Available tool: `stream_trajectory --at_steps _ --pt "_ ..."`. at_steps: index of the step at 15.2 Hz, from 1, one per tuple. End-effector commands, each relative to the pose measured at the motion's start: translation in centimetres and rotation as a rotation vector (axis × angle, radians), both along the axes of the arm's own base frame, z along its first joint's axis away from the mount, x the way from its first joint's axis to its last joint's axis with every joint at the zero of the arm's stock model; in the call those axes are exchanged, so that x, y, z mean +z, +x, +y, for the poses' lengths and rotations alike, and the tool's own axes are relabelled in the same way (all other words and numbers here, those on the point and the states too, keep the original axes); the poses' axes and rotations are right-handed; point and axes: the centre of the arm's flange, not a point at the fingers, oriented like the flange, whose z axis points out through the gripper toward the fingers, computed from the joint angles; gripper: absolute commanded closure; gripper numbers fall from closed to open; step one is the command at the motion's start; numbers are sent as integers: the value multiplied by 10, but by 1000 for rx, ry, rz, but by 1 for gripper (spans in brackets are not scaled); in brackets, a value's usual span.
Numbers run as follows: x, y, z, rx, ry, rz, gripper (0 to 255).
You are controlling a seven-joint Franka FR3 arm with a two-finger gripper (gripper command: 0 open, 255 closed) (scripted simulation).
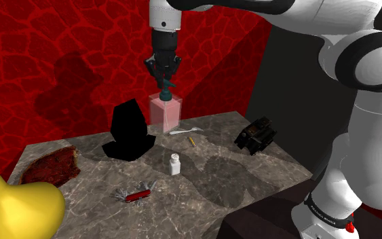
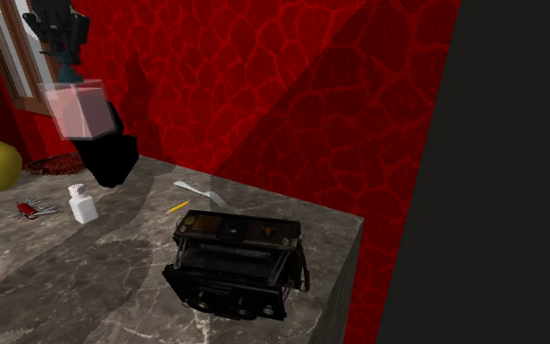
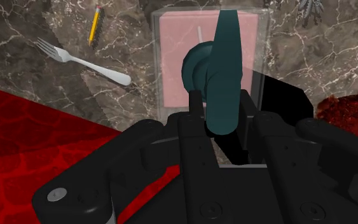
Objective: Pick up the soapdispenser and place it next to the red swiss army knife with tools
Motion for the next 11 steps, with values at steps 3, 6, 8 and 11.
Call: stream_trajectory --at_steps 3,6,8,11 --pt "-22 1 0 0 0 -1 255" --pt "-37 1 0 0 0 -1 255" --pt "-48 1 0 0 0 -1 255" --pt "-64 1 0 0 0 -1 255"
